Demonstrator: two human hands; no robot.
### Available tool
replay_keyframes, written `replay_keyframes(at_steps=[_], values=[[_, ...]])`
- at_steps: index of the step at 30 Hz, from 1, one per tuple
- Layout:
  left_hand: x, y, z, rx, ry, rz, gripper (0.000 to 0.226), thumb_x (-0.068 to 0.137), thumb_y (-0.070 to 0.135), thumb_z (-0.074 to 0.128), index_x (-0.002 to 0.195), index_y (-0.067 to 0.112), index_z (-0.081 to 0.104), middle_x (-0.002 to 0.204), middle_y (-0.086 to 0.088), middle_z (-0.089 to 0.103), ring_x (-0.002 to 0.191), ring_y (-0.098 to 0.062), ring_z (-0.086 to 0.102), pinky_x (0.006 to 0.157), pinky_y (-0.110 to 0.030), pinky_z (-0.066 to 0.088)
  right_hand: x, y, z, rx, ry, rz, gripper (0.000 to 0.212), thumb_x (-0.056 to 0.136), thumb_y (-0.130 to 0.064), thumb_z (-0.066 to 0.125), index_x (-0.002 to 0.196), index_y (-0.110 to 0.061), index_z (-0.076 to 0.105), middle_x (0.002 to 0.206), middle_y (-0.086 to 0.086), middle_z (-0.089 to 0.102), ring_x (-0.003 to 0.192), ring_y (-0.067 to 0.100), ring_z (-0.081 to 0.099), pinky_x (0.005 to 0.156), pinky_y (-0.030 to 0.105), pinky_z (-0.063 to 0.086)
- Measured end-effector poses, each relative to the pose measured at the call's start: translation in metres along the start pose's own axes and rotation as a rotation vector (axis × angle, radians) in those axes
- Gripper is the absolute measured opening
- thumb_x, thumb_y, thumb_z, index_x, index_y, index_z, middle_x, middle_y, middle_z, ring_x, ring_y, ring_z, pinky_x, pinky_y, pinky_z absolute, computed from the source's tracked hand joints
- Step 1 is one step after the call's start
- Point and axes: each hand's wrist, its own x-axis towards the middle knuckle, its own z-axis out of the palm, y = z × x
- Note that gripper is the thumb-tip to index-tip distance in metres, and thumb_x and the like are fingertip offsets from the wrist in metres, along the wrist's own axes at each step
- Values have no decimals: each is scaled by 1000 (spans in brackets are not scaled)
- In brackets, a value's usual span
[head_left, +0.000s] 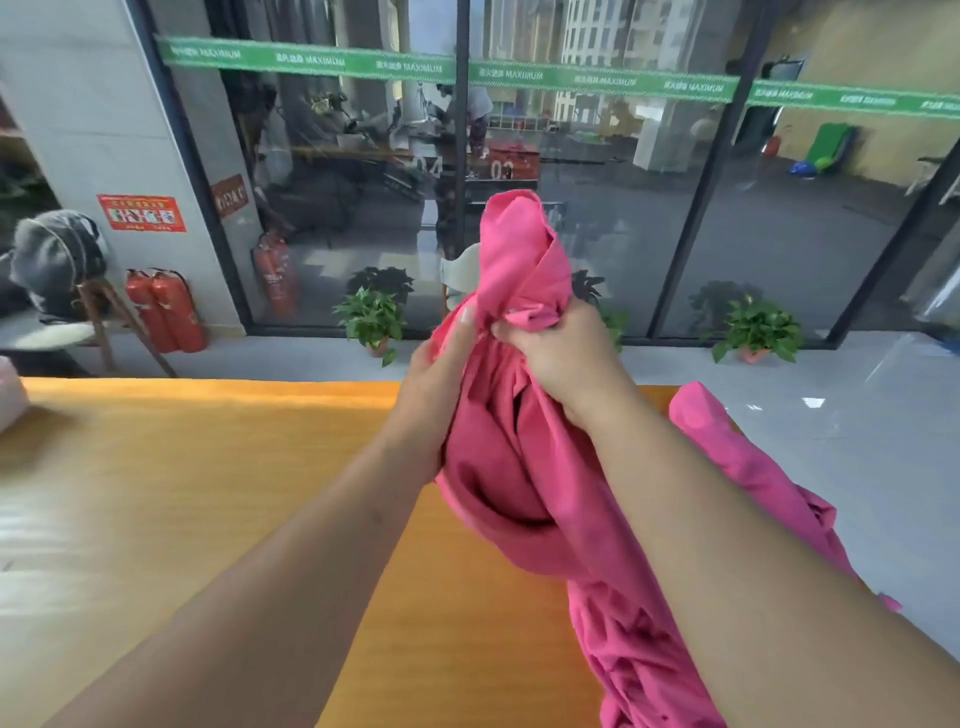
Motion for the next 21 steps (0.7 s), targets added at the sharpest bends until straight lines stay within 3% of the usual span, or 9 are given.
replay_keyframes(at_steps=[3,6,9,11,13,15,17,20,21], values=[[-13,-8,-40,-158,-96,-113,65,83,68,60,128,22,64,131,-6,63,123,-21,58,111,-42,36,-5,-10,43,182,-66,71,18,71,-18,81,87,-17,75,90,1,76,91,21,72,90,47,56],[-26,2,-74,-177,-102,-157,56,88,64,55,124,23,66,130,-7,64,123,-21,59,108,-40,39,-17,-14,82,329,-120,164,12,74,-13,80,85,-16,76,89,4,77,90,23,73,92,49,55],[-43,21,-102,-29,59,-208,50,84,51,70,115,12,69,109,-8,73,102,-23,70,94,-38,53,-28,-24,119,505,-198,307,20,75,-10,80,94,-8,76,95,13,76,93,29,72,93,51,55],[-48,31,-122,39,184,-126,34,86,37,72,109,11,71,97,-6,76,91,-20,72,84,-34,58,-31,-35,140,558,-283,329,34,65,-18,85,96,-5,76,98,18,74,96,34,71,94,52,55],[-52,45,-149,122,288,-33,22,87,28,72,102,13,73,94,-6,76,93,-22,72,85,-36,58,-35,-49,162,569,-431,305,30,67,-27,86,87,-8,76,90,16,74,89,30,72,93,46,55],[-53,59,-183,216,396,26,11,85,22,73,92,14,73,91,-7,75,93,-23,71,81,-36,57,-38,-62,182,459,-592,235,38,72,-44,83,85,-10,74,81,10,72,82,21,69,94,37,52],[-52,72,-221,264,479,78,9,78,19,74,85,14,73,90,-10,75,91,-26,71,81,-42,58,-46,-72,197,235,-733,135,52,69,-57,81,102,-17,72,94,-2,75,93,11,69,97,28,50],[-46,93,-285,347,550,158,2,76,19,72,76,20,72,85,-6,75,89,-26,71,82,-46,58,-71,-72,230,-68,-885,115,41,74,-45,83,107,-26,68,93,-24,72,89,-9,66,80,12,52],[-44,100,-308,387,566,171,2,77,20,71,76,22,72,83,-2,74,88,-24,71,82,-44,58,-81,-69,245,-232,-906,107,54,67,-51,86,113,-31,65,97,-28,70,93,-11,64,82,11,51]])
